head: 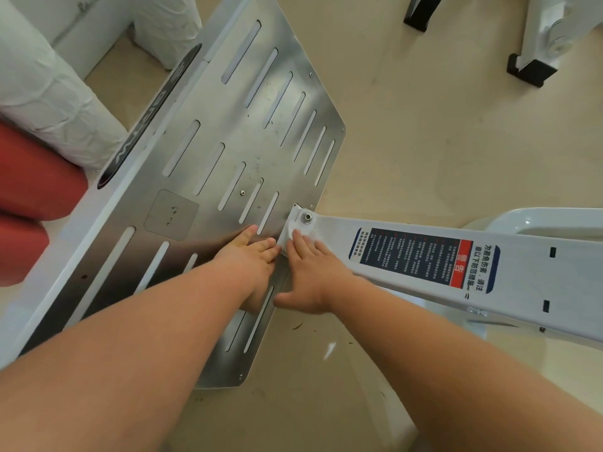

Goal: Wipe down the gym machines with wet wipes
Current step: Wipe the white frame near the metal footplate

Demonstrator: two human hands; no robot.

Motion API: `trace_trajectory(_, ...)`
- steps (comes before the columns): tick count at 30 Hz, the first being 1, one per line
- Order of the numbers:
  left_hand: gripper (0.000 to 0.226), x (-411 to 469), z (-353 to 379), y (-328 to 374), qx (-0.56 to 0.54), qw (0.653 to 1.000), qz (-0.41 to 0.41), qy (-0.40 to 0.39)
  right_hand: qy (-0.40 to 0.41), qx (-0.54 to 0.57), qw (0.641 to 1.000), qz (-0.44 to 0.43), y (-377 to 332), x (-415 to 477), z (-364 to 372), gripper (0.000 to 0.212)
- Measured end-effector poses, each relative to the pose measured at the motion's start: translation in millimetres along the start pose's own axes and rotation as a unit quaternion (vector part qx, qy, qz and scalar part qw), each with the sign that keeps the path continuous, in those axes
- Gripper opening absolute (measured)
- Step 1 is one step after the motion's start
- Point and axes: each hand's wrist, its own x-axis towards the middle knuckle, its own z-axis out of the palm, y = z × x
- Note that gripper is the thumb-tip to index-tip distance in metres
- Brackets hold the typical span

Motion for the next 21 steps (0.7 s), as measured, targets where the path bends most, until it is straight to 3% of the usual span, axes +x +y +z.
trace_trajectory(6,0.08,-9.6,-3.9,-5.6,0.021,1.0,0.012,0.019,0.003,-0.109,0.993,-0.045,10.4,12.2,-5.8,0.121)
trace_trajectory(14,0.079,-21.4,-3.5,-18.4,0.004,1.0,0.006,0.008,0.04,-0.016,0.999,0.018,-11.6,7.3,9.0,0.126)
trace_trajectory(17,0.079,-21.1,-1.9,-16.5,0.006,1.0,0.0,-0.001,0.03,-0.1,0.994,0.015,-0.9,-11.7,2.4,0.116)
trace_trajectory(21,0.068,-20.9,-2.9,-15.0,-0.017,1.0,-0.009,0.006,0.017,-0.211,0.974,0.076,20.4,-45.8,-15.4,0.105)
